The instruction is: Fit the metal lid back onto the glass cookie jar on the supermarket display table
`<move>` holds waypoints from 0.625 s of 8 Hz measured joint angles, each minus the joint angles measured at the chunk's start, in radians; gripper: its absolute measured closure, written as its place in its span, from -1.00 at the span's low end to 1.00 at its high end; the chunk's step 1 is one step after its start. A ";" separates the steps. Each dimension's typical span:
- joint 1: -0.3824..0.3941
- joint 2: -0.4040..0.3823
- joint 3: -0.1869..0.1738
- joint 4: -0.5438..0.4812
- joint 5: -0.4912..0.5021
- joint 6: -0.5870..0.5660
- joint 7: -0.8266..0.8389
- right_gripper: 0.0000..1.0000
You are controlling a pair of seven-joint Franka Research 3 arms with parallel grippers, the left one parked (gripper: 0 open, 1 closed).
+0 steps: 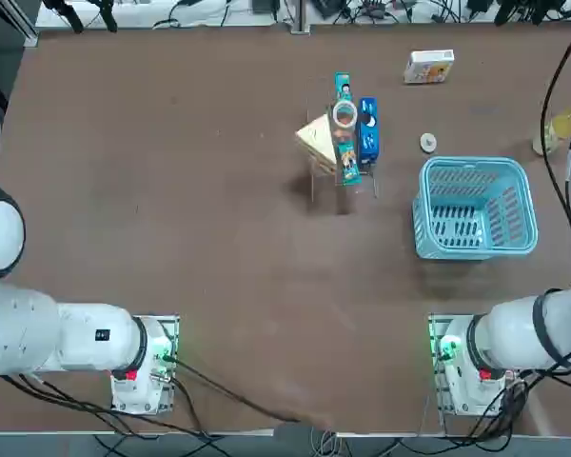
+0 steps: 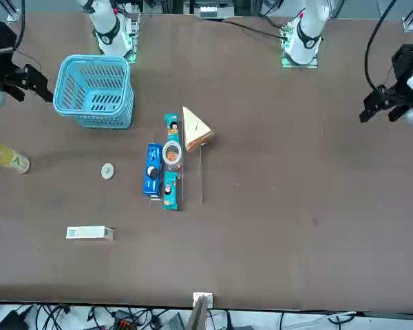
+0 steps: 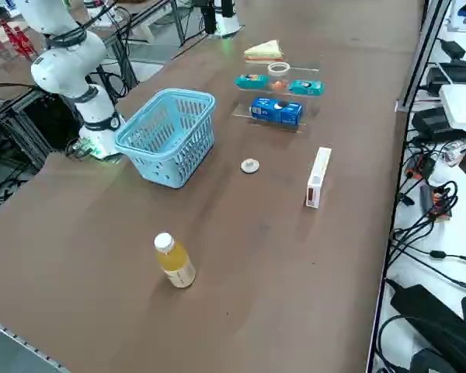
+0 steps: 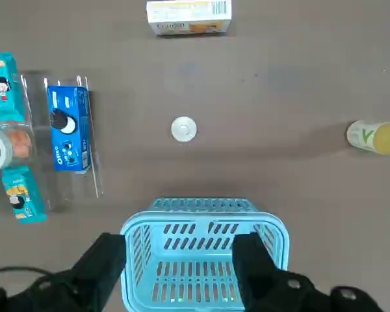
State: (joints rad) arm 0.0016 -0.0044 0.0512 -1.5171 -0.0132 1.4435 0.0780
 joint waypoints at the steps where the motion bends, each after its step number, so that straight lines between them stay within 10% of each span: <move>1: 0.000 0.000 0.000 -0.001 -0.006 0.009 0.000 -1.00; 5: 0.000 0.054 0.003 -0.021 -0.026 0.059 0.007 -1.00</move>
State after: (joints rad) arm 0.0017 0.0501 0.0544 -1.5382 -0.0395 1.5022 0.0850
